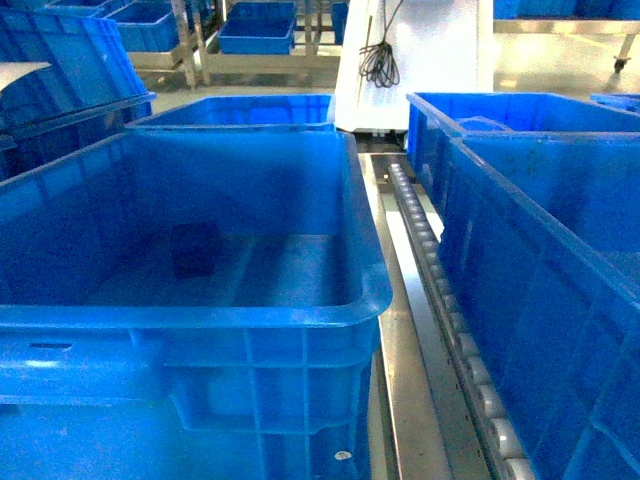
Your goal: Sort blue parts and orange caps into right shelf containers
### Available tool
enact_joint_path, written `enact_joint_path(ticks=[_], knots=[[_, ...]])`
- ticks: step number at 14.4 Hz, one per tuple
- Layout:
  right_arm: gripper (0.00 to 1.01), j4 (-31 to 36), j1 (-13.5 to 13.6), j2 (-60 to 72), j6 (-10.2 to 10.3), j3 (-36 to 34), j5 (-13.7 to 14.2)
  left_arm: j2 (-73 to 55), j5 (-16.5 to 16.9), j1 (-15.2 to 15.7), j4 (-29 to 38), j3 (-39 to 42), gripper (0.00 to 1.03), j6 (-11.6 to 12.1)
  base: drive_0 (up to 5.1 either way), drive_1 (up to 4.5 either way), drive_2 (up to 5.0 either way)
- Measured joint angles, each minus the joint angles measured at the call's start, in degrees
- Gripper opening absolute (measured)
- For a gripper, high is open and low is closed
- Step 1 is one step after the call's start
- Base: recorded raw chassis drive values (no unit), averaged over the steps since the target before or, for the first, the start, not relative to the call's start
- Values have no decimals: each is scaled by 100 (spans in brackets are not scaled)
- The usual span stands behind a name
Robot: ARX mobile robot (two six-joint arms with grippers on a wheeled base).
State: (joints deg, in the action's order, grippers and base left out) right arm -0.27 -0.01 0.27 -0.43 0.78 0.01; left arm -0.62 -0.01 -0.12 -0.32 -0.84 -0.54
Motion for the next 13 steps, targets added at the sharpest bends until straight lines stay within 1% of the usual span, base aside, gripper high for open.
enact_joint_path(ticks=[13], knots=[[98, 0, 0, 0, 0, 0, 0, 0, 0, 0, 0, 0, 98, 0, 0, 0, 0]])
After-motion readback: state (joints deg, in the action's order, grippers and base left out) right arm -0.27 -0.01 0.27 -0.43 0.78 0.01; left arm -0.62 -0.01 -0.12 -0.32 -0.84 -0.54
